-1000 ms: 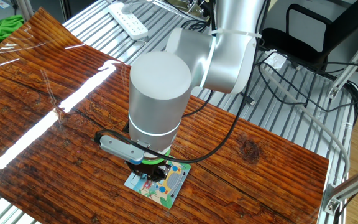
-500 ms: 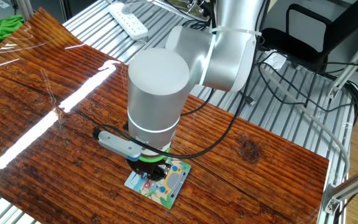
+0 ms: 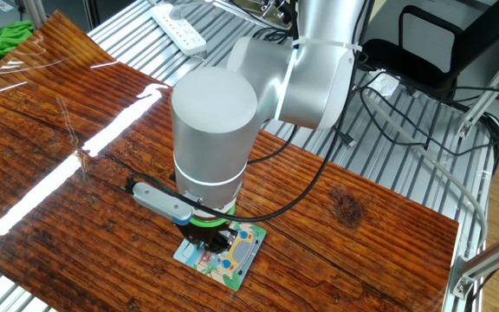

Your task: Assemble one piece of a puzzle

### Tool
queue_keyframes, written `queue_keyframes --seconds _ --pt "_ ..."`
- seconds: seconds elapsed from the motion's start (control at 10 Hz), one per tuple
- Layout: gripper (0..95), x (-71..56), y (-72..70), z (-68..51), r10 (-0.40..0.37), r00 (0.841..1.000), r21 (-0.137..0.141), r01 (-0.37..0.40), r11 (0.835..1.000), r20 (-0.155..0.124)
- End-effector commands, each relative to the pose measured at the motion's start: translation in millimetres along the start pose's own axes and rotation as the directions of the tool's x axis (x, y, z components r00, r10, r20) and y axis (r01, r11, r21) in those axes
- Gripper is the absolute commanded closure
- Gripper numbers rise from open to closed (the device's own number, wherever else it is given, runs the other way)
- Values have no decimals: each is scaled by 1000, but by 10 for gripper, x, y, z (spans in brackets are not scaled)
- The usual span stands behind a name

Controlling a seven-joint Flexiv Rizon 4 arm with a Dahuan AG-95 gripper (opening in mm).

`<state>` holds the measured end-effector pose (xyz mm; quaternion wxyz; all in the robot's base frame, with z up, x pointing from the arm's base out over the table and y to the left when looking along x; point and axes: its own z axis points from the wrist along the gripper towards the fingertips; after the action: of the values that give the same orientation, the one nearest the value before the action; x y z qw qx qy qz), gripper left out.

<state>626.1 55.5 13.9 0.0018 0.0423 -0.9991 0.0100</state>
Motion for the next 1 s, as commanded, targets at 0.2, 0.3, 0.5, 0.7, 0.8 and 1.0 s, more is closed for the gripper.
queue_keyframes --seconds 0.2,0.3,0.5,0.7,0.8,1.0 --pt "950 1 -1 1 24 1000 -10 -24 1000 4" --pt "950 1 -1 1 26 1000 -9 -26 1000 5" --pt "950 0 1 7 30 1000 -10 -30 1000 6" --pt "950 -14 7 43 30 999 -12 -30 999 11" --pt "950 -21 9 53 30 999 -16 -30 999 11" --pt "950 -23 14 53 30 1000 -17 -30 999 9"
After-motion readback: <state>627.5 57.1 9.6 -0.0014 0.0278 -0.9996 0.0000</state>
